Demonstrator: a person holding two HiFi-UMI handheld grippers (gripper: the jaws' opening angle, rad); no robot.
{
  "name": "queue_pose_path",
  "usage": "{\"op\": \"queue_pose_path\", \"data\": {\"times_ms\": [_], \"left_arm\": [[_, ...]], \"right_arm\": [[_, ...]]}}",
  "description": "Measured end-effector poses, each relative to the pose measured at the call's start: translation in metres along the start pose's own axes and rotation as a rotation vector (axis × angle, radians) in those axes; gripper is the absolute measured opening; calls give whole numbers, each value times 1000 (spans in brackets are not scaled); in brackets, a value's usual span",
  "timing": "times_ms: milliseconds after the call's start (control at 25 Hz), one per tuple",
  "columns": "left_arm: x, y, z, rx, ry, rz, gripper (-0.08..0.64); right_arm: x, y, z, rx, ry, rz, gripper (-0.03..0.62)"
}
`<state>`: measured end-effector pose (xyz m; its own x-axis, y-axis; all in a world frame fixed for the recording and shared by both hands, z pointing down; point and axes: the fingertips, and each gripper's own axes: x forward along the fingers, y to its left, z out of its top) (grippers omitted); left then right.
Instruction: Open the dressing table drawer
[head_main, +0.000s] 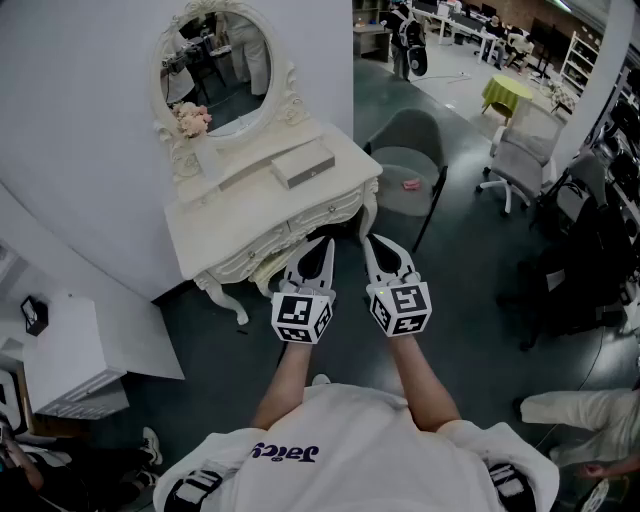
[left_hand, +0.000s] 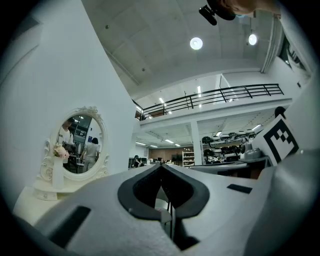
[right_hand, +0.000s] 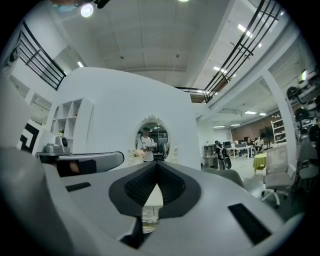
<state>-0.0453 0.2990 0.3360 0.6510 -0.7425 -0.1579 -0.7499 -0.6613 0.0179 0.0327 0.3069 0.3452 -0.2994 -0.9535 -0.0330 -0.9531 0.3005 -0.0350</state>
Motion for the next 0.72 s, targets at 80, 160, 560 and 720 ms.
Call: {"op": "queue_pose_path", "data": {"times_ms": [80, 160, 560, 720], "left_arm": [[3, 9, -3, -1, 8, 1, 14], [4, 21, -5, -2, 8, 7, 14], [9, 96, -16, -15, 10, 14, 14], [16, 115, -31, -39, 40, 16, 14]], "right_arm": [[9, 3, -2, -4, 9, -2, 9], [19, 8, -4, -11, 17, -1, 9], [88, 38, -16, 3, 40, -31, 11], [113, 49, -37, 12, 87, -21, 11]]}}
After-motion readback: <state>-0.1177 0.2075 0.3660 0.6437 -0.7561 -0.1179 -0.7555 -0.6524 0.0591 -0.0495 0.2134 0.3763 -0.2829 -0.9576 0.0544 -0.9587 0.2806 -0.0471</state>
